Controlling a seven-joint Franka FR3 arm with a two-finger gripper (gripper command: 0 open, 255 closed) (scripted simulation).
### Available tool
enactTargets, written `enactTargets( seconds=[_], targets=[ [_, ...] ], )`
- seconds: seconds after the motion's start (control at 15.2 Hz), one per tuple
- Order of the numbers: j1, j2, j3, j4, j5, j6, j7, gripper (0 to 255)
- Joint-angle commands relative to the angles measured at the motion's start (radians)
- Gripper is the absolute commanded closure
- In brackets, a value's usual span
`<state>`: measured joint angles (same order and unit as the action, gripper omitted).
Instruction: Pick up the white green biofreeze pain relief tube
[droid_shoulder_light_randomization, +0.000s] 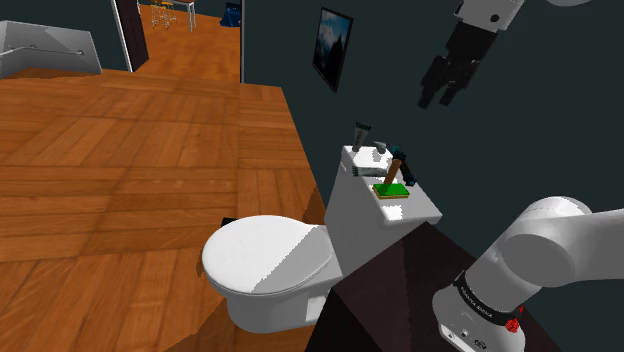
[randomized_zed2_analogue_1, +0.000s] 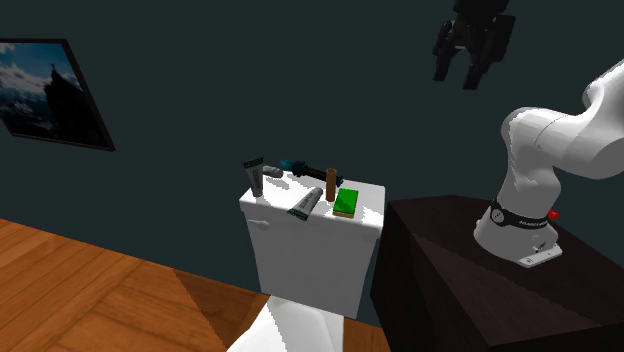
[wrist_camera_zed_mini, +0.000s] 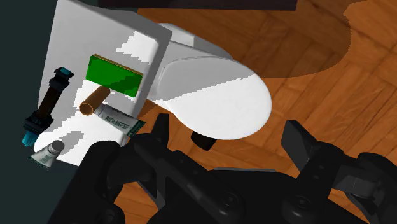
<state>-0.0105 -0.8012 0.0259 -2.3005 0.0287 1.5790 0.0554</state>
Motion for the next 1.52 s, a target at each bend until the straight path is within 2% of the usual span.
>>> enactTargets(
  seconds=[0.0, 0.73, 1.45],
  targets=[
    [0.000, 0.000, 0.000, 0.000, 0.000, 0.000, 0.000, 0],
    [-0.001, 0.212, -0.124, -0.129, -0.147, 0.276, -0.282, 0],
    [-0.013, 0.568, -0.228, -0.099, -0.264, 0.566, -0.522, 0]
  ],
)
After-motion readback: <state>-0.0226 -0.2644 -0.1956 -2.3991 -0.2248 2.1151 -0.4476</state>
